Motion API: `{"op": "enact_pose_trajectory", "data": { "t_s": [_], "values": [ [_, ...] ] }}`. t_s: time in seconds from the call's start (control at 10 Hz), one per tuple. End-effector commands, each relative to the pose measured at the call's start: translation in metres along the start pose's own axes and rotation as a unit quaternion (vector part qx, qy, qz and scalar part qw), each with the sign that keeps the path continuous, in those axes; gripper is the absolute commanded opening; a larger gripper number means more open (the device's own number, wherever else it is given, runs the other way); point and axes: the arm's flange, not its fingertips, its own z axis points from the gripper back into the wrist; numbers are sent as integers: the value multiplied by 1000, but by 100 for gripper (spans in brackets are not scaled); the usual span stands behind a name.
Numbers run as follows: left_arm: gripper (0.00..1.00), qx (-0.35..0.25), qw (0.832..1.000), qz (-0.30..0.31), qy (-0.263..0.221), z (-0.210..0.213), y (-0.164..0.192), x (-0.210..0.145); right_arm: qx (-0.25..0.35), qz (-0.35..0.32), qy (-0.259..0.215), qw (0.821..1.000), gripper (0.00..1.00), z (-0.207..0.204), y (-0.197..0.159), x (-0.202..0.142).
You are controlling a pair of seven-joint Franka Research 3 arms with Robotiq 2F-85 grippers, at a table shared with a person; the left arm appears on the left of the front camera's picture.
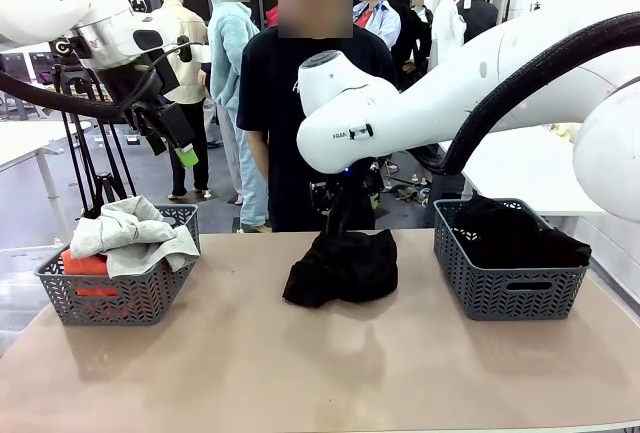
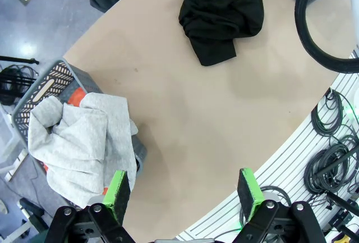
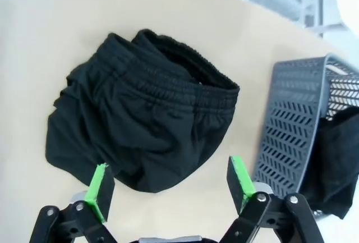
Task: Sort the tops and bottoms.
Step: Lift clothes from the center of the table with your right hand.
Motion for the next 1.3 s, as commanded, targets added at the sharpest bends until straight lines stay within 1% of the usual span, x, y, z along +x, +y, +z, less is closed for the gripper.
{"op": "enact_pose_trajectory", "data": {
  "t_s": [0.0,0.1,0.2,0.3,0.4,0.5,0.8,1.0,1.2],
  "values": [
    [100,1,1000,0,-1,2,0,-1,2,-9,-7,1000,100,5,-5,5],
    [100,1,1000,0,-1,2,0,-1,0,0,0,1000,100,0,0,0],
    [100,1,1000,0,-1,2,0,-1,21,-61,64,996,100,-15,-24,15],
    [100,1,1000,0,-1,2,0,-1,74,-105,115,985,100,-36,-44,24],
    [100,1,1000,0,-1,2,0,-1,96,-122,127,980,100,-48,-48,27],
    [100,1,1000,0,-1,2,0,-1,101,-123,136,978,100,-60,-50,31],
    [100,1,1000,0,-1,2,0,-1,90,-105,162,977,100,-88,-38,33],
    [100,1,1000,0,-1,2,0,-1,74,-79,158,982,100,-99,-24,33],
    [100,1,1000,0,-1,2,0,-1,59,-71,167,982,100,-113,-17,33]
  ]
}}
